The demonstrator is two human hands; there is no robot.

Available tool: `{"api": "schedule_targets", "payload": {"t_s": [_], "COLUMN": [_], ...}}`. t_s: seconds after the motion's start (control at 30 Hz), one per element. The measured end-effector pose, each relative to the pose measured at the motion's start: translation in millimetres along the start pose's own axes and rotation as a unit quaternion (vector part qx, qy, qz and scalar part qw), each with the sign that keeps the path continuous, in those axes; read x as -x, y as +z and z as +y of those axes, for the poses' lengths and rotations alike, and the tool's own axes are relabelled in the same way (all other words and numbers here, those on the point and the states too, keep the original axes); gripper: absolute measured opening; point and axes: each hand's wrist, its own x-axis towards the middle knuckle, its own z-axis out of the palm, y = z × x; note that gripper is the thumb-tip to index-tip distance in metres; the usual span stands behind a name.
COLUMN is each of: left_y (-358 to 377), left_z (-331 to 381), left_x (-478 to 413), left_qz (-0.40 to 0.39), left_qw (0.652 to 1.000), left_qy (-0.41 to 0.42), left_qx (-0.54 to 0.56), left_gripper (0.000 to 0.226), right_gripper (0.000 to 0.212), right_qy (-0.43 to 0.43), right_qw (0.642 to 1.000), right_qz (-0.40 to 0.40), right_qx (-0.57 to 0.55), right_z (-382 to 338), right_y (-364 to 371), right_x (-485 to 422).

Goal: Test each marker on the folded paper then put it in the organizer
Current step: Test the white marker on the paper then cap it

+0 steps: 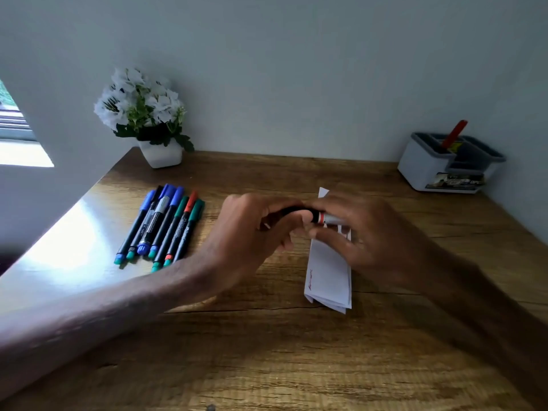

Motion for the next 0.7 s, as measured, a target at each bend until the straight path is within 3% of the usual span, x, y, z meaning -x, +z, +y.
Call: {"api": "schedule_targets", "payload": {"t_s": [0.23,0.5,0.7], "left_y": [6.2,10.4,6.1], "left_z": [3.5,-0.2,-4.3], "left_x": [2.4,1.8,-4.9], "left_qz": [-0.019,-0.032,-0.059], "left_qw": [1.0,0.992,0.992], "left_qy": [0.024,-0.048,-0.062], "left_qx": [-0.002,0.112,0.097], "left_gripper": [0.02,0.024,0.026], "right_gripper": [0.018,0.035,0.039], "right_qy": [-0.055,-0.049,-0.057], "right_qw": [0.994,0.991,0.987], "right_qz": [0.04,0.039,0.071], "right_qx": [0.082,0.122,0.132], "right_z": [-3.7,-2.7,-6.7], "right_y": [-1.2,-1.6,1.5], "right_x": [3.9,5.7,2.2]}}
